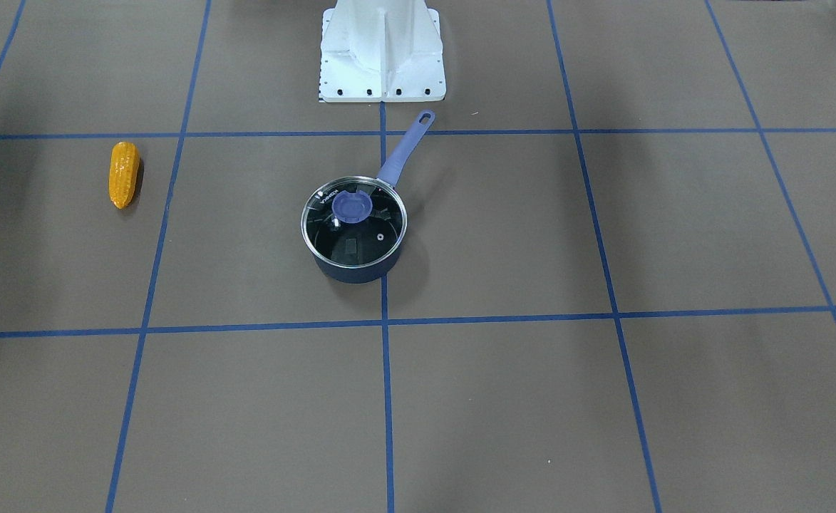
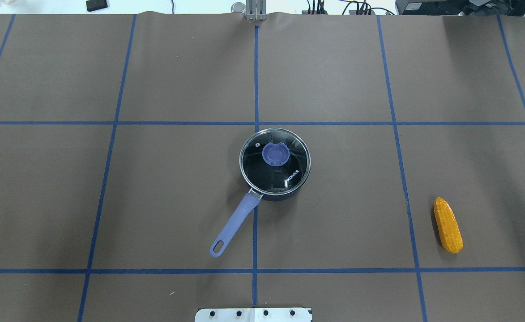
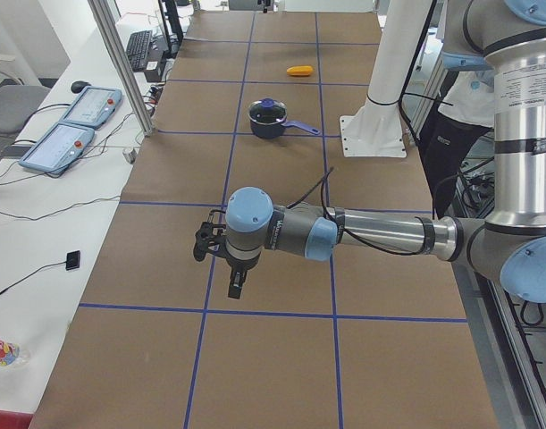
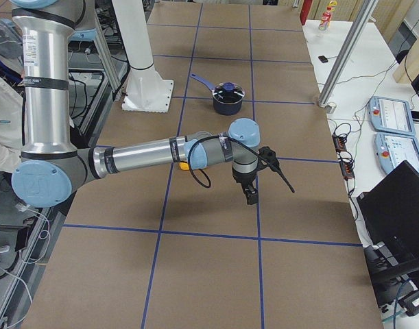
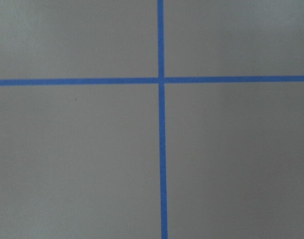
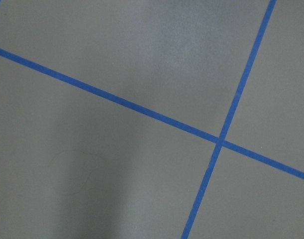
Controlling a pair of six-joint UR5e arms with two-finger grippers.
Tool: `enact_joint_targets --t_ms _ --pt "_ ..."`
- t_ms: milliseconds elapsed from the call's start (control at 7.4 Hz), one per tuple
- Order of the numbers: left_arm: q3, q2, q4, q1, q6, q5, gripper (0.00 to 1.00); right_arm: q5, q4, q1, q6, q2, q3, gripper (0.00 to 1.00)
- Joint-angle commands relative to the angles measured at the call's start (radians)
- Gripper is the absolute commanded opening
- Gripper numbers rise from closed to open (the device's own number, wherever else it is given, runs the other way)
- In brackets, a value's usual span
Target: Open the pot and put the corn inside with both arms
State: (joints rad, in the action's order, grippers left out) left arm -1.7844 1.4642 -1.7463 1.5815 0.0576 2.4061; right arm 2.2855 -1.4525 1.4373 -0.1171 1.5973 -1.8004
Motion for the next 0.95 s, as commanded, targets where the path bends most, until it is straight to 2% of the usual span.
enact_joint_targets --t_ms 0,135,270,405,811 --pt "0.0 0.016 -0.033 0.0 0.002 0.007 0.99 0.0 0.064 0.0 0.002 -0.001 0.006 1.0" --pt "-0.015 0.019 -0.05 0.0 0.008 0.008 0.99 0.0 0.084 0.0 0.001 -0.002 0.007 1.0" --pt "-0.042 0.016 -0.132 -0.003 0.019 0.008 0.99 0.003 0.108 0.0 0.028 -0.002 0.01 1.0" --pt "-0.052 0.025 -0.191 -0.058 0.071 0.007 0.99 0.011 0.11 -0.005 0.065 -0.004 0.016 1.0" --pt "-0.122 0.076 -0.191 -0.232 0.367 -0.01 0.99 0.012 0.11 -0.012 0.066 -0.004 0.018 1.0"
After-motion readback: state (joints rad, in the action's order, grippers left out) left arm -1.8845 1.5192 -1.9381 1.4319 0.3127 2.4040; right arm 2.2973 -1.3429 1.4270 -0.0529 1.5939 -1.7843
